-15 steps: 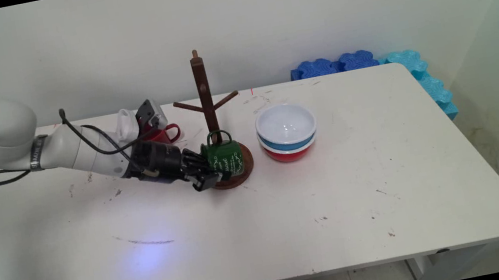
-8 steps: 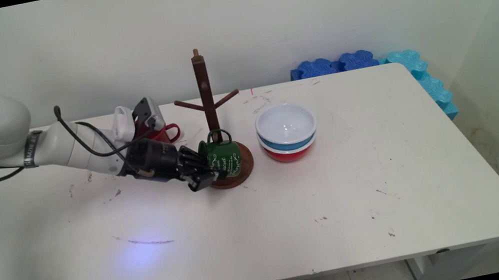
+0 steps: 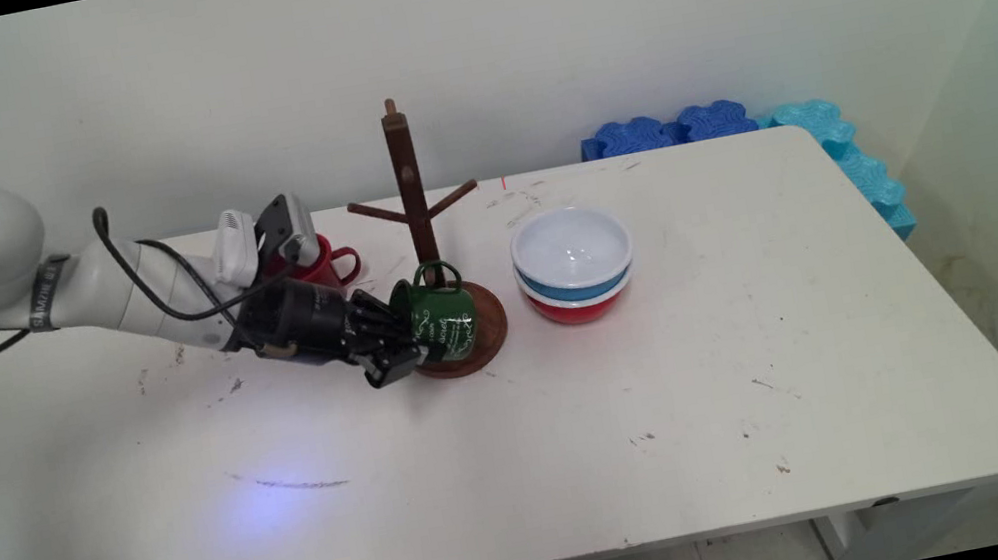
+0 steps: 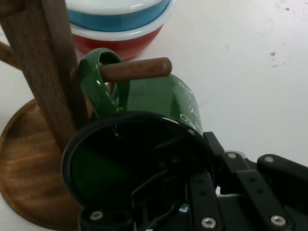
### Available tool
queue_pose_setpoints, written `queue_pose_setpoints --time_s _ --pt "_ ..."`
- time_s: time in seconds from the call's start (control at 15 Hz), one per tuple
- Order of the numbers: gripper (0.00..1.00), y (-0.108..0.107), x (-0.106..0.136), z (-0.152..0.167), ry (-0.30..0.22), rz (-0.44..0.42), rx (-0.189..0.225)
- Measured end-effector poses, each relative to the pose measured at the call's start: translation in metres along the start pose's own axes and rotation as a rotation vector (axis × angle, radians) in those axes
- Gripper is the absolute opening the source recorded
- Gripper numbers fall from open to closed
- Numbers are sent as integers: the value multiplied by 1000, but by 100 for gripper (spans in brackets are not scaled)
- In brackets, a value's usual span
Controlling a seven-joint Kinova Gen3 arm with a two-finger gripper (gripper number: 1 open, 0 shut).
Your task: Place the picked object on the table
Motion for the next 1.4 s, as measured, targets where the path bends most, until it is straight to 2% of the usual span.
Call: queue_pose_setpoints --time_s 0.67,1.4 --pt "0 5 5 -7 -9 59 -21" --pt "0 8 11 -14 -38 206 -32"
